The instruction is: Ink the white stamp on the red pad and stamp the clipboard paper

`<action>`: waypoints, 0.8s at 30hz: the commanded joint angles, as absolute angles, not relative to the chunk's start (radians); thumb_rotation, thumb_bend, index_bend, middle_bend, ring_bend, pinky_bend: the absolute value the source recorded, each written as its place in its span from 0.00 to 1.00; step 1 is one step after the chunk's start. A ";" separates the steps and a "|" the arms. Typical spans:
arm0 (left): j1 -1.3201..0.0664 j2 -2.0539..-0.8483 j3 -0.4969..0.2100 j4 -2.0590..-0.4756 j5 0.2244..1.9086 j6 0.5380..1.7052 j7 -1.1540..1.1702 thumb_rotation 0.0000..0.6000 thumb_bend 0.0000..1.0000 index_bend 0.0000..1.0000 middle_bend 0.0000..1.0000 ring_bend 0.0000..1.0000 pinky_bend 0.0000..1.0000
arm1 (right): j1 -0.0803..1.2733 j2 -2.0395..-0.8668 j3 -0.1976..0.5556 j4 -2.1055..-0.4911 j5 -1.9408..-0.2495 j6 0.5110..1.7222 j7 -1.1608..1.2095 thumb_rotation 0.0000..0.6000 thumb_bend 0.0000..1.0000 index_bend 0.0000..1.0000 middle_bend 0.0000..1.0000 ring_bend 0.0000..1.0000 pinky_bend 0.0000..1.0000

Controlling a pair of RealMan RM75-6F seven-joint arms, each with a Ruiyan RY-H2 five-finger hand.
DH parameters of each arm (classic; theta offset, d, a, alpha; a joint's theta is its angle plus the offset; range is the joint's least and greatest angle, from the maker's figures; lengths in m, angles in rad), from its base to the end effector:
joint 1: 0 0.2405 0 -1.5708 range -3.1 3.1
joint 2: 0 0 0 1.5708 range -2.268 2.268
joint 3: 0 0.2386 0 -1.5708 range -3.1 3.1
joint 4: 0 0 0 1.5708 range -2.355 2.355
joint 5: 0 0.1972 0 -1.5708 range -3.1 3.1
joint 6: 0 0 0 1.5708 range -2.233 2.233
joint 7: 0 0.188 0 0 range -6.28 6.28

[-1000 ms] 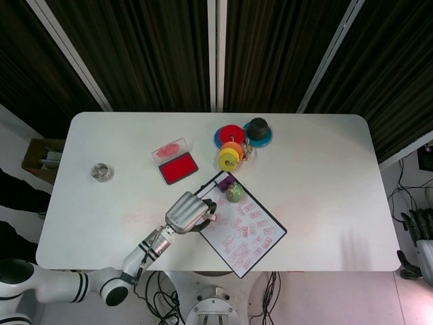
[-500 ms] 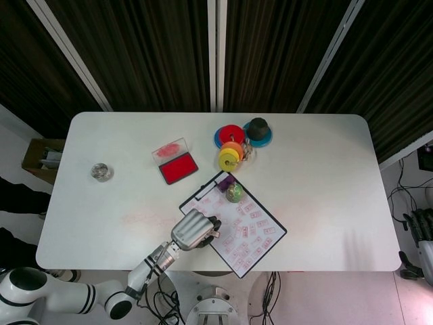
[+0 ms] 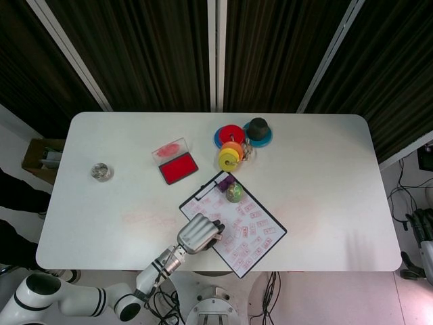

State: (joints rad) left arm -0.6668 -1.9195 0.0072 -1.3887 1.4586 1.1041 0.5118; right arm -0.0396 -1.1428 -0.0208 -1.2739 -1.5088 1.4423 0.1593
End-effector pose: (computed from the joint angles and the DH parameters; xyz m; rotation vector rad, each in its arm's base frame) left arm -0.0518 0.2505 -0.1232 -2.1669 -0.6743 -1.1088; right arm -0.3809 -0.1668 0.1781 1.3966 -0.9381 0.6250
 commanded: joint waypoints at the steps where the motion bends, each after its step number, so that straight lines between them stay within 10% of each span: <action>1: -0.666 -1.931 -0.001 -1.370 1.451 1.090 0.516 1.00 0.45 0.63 0.63 1.00 1.00 | -0.041 -1.143 -0.021 -1.271 -1.507 1.441 0.162 1.00 0.25 0.00 0.00 0.00 0.00; 24: -0.660 -1.950 -0.015 -1.333 1.440 1.047 0.541 1.00 0.45 0.63 0.63 1.00 1.00 | -0.039 -1.146 -0.019 -1.264 -1.508 1.440 0.167 1.00 0.26 0.00 0.00 0.00 0.00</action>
